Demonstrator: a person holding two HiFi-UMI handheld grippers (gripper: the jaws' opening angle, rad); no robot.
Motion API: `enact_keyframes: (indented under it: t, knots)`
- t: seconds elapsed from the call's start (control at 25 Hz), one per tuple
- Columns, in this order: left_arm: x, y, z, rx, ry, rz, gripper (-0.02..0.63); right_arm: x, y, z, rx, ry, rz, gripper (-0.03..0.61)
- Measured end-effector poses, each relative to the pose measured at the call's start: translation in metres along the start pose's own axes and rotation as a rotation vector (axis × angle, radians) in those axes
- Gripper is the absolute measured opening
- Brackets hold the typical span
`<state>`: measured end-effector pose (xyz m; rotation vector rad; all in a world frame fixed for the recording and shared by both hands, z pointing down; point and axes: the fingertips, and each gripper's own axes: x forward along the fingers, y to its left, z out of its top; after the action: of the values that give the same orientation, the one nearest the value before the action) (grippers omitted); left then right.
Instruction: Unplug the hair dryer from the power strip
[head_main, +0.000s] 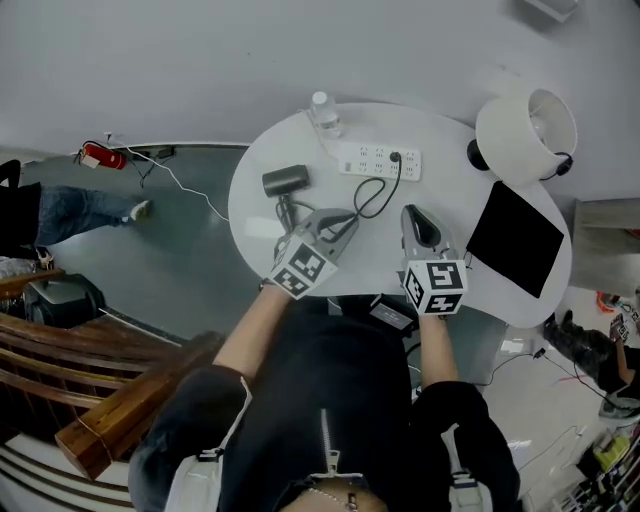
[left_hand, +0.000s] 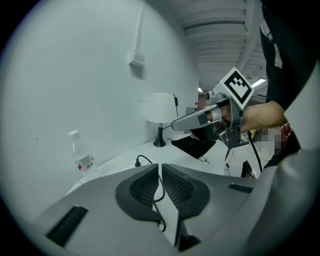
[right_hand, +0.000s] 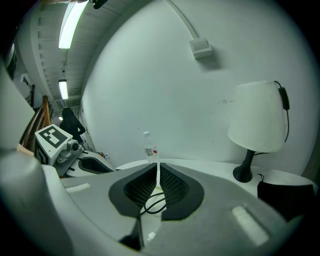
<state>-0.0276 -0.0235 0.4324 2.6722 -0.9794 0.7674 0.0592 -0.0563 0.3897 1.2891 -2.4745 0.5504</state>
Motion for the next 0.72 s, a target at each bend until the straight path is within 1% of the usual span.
enact_keyframes:
  t: [0.12, 0.24, 0.48, 0.6, 0.64, 0.72]
  knots:
    - [0.012, 0.007, 0.001, -0.011, -0.001, -0.025, 0.018, 0.007, -0.008, 0.001, 0.004, 0.010, -0.008, 0.008]
    - [0.018, 0.014, 0.002, -0.006, 0.001, -0.033, 0.020, 0.011, -0.013, 0.001, 0.005, 0.017, -0.020, 0.009]
    - [0.035, 0.025, -0.006, 0.043, 0.049, -0.028, 0.020, 0.015, -0.024, -0.007, 0.000, 0.033, -0.023, 0.009]
    - [0.043, 0.031, -0.009, 0.097, 0.078, -0.040, 0.021, 0.020, -0.031, -0.009, -0.010, 0.040, -0.020, 0.009]
    - [0.047, 0.032, -0.011, 0.116, 0.092, -0.053, 0.036, 0.021, -0.034, -0.010, -0.012, 0.043, -0.020, 0.008]
    - [0.054, 0.033, -0.012, 0.151, 0.118, -0.083, 0.127, 0.024, -0.040, -0.009, -0.018, 0.047, -0.020, 0.008]
